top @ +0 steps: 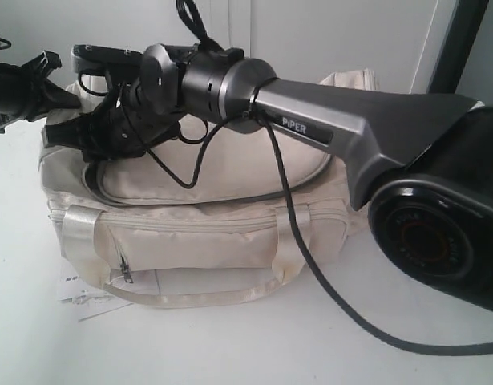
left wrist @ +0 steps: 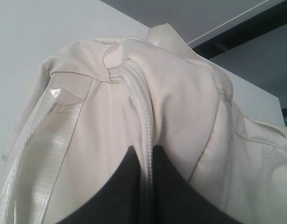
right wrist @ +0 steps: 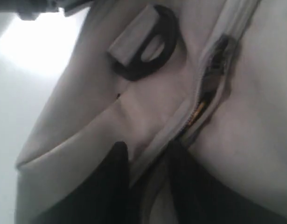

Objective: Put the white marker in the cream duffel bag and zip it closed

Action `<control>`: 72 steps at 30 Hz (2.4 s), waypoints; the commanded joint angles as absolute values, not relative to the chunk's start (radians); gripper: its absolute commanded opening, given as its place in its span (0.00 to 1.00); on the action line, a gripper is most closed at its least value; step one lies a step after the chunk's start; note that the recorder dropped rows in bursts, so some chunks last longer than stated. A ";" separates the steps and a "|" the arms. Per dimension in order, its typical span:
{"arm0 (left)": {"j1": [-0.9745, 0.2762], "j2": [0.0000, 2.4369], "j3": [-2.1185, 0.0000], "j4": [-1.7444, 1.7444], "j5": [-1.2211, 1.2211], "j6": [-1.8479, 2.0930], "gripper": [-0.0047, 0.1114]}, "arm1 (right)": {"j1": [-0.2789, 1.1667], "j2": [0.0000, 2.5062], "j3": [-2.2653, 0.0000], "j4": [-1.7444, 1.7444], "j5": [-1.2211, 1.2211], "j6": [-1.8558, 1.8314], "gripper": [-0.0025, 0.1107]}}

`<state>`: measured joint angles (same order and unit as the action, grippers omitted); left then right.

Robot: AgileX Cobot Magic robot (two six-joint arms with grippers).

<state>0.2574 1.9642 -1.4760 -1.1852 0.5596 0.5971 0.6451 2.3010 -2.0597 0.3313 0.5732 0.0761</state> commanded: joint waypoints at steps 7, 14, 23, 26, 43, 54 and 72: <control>0.256 1.962 -1.479 -1.202 0.569 0.618 0.04 | 0.584 2.327 -2.062 0.333 0.414 0.108 0.02; 0.256 1.962 -1.479 -1.202 0.569 0.629 0.04 | 0.586 2.254 -2.062 0.331 0.476 0.045 0.02; 0.256 1.962 -1.479 -1.202 0.569 0.629 0.04 | 0.586 2.286 -2.062 0.386 0.570 0.074 0.15; 0.256 1.962 -1.479 -1.202 0.571 0.628 0.04 | 0.588 2.286 -2.062 0.527 0.664 -0.071 0.19; 0.256 1.962 -1.479 -1.202 0.571 0.637 0.04 | 0.561 2.397 -2.062 0.184 0.445 0.320 0.02; 0.256 1.962 -1.479 -1.202 0.571 0.655 0.04 | 0.555 2.357 -2.064 0.188 0.374 0.343 0.20; 0.256 1.962 -1.479 -1.202 0.573 0.655 0.04 | 0.581 2.330 -2.064 0.443 0.522 -0.094 0.23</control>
